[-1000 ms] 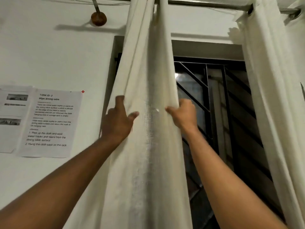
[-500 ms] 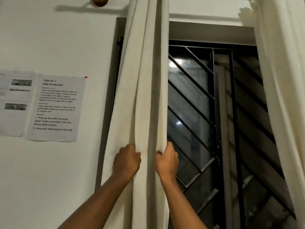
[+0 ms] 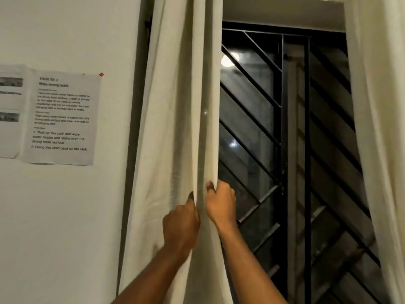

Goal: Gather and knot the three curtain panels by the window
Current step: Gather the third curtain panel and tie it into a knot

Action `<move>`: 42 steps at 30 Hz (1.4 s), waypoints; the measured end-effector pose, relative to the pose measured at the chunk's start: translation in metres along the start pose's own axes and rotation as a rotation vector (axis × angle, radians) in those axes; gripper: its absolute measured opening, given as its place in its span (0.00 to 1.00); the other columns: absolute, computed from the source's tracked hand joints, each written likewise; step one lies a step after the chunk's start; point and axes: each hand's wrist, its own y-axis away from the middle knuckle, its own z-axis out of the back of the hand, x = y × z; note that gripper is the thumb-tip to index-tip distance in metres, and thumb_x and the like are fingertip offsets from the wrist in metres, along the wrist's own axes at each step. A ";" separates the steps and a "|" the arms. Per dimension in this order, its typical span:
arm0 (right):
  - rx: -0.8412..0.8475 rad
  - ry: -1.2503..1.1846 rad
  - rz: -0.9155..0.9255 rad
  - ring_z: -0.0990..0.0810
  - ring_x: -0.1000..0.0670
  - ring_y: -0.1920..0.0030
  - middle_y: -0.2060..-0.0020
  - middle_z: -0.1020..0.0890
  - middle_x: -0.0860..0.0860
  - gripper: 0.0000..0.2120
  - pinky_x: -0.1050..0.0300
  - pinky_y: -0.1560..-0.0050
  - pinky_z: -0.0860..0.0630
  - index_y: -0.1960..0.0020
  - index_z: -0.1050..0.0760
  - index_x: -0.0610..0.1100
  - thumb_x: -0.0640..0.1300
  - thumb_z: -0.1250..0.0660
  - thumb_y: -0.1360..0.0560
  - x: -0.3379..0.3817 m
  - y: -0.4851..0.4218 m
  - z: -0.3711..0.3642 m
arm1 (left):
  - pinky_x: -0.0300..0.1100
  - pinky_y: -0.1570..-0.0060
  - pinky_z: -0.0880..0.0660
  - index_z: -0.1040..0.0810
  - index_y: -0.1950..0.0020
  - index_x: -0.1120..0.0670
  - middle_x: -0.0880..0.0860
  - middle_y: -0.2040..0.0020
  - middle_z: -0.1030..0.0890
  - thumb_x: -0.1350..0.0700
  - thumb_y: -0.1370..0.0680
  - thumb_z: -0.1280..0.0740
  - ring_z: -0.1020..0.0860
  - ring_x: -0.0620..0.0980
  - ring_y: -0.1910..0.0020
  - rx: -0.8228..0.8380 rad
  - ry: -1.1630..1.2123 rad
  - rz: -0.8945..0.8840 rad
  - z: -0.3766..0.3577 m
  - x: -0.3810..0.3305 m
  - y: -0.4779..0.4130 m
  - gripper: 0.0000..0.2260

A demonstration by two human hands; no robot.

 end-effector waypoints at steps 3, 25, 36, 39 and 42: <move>0.061 -0.050 0.045 0.20 0.44 0.48 0.51 0.17 0.47 0.25 0.47 0.47 0.23 0.44 0.22 0.45 0.63 0.47 0.21 0.003 0.019 -0.012 | 0.37 0.58 0.26 0.22 0.50 0.54 0.51 0.54 0.18 0.51 0.20 0.39 0.21 0.46 0.61 0.097 0.186 0.048 -0.020 -0.007 0.020 0.09; 0.271 -0.140 -0.056 0.18 0.47 0.49 0.49 0.17 0.47 0.13 0.51 0.48 0.21 0.40 0.23 0.41 0.42 0.34 0.23 -0.039 0.008 0.008 | 0.41 0.57 0.20 0.28 0.37 0.46 0.45 0.51 0.19 0.42 0.22 0.38 0.19 0.45 0.57 -0.078 0.322 0.221 0.008 -0.007 0.067 0.16; 0.061 0.098 -0.235 0.23 0.39 0.45 0.45 0.21 0.42 0.12 0.44 0.43 0.25 0.42 0.25 0.41 0.46 0.36 0.22 -0.074 -0.012 0.061 | 0.49 0.56 0.23 0.22 0.41 0.52 0.58 0.53 0.18 0.51 0.19 0.43 0.20 0.61 0.54 -0.056 0.170 0.433 -0.005 0.076 0.043 0.13; 0.083 0.074 -0.187 0.23 0.38 0.43 0.43 0.21 0.41 0.15 0.46 0.43 0.25 0.40 0.26 0.40 0.48 0.37 0.21 -0.066 0.003 0.040 | 0.45 0.57 0.24 0.27 0.34 0.49 0.55 0.52 0.17 0.51 0.19 0.43 0.19 0.57 0.54 -0.009 0.145 0.272 -0.009 0.035 0.064 0.15; 0.138 -0.011 -0.088 0.21 0.39 0.44 0.46 0.19 0.40 0.16 0.47 0.46 0.24 0.41 0.23 0.40 0.50 0.39 0.20 -0.053 0.021 0.019 | 0.42 0.51 0.23 0.36 0.26 0.45 0.48 0.47 0.18 0.45 0.18 0.47 0.19 0.49 0.51 0.077 0.165 0.153 -0.014 0.001 0.075 0.20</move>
